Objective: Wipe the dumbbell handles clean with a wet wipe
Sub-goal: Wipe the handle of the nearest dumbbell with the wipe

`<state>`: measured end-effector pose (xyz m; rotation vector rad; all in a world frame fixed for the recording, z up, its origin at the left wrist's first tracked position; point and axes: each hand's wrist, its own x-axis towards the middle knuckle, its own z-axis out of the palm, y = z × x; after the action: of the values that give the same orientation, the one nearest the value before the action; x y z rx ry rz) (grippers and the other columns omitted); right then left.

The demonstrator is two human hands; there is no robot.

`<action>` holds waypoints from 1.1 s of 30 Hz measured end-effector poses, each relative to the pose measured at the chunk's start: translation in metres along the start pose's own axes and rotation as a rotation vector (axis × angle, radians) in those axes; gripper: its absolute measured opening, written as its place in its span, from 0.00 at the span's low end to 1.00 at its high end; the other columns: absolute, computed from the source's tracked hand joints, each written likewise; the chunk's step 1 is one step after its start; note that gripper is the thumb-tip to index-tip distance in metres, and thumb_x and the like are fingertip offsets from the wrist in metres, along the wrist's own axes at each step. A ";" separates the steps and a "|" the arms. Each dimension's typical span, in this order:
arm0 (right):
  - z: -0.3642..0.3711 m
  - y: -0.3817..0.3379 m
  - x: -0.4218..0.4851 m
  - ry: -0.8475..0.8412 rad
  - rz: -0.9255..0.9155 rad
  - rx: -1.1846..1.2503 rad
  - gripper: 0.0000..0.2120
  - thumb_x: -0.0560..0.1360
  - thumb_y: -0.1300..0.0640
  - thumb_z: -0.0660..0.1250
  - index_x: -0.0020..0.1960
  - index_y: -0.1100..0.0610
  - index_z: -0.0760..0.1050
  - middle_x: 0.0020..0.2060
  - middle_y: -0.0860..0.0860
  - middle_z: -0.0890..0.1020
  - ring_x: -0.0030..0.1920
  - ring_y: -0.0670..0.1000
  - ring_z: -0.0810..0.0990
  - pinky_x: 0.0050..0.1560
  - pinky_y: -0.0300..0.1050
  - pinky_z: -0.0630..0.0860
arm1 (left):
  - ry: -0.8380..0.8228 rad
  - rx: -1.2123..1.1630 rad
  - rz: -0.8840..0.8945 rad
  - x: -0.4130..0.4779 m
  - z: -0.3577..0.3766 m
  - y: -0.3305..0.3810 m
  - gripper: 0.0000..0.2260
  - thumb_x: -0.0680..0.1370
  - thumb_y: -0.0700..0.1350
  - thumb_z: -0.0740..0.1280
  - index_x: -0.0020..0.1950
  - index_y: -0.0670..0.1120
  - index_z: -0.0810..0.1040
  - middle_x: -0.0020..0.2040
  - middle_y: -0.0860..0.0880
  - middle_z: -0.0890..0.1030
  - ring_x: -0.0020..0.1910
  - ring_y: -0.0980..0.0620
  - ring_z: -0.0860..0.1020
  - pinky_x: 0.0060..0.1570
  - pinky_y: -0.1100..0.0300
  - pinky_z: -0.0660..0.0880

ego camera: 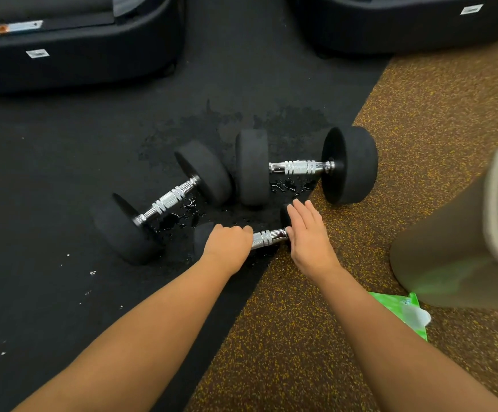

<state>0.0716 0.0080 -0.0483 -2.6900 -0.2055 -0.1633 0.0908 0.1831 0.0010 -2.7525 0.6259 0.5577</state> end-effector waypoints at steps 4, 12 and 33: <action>0.000 0.000 0.000 -0.024 0.003 -0.010 0.22 0.78 0.59 0.57 0.70 0.65 0.64 0.70 0.61 0.66 0.72 0.63 0.60 0.71 0.59 0.59 | 0.003 0.117 0.068 -0.003 0.004 -0.005 0.12 0.77 0.37 0.60 0.61 0.41 0.70 0.57 0.43 0.79 0.54 0.43 0.79 0.57 0.51 0.68; 0.003 -0.003 -0.001 -0.039 0.058 0.011 0.21 0.78 0.59 0.56 0.70 0.64 0.63 0.70 0.60 0.67 0.71 0.63 0.61 0.70 0.61 0.61 | -0.078 -0.092 -0.038 0.010 -0.007 -0.008 0.13 0.76 0.37 0.64 0.60 0.42 0.73 0.59 0.41 0.76 0.58 0.39 0.77 0.53 0.50 0.73; 0.008 0.000 0.000 -0.026 0.062 -0.004 0.22 0.78 0.60 0.56 0.71 0.63 0.62 0.71 0.59 0.65 0.72 0.62 0.58 0.72 0.55 0.56 | -0.073 -0.144 0.085 0.023 -0.003 -0.001 0.11 0.74 0.44 0.71 0.54 0.45 0.76 0.55 0.43 0.78 0.53 0.41 0.78 0.44 0.51 0.73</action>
<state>0.0722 0.0119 -0.0555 -2.6995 -0.1301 -0.1098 0.1111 0.1744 -0.0056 -2.8336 0.7138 0.7467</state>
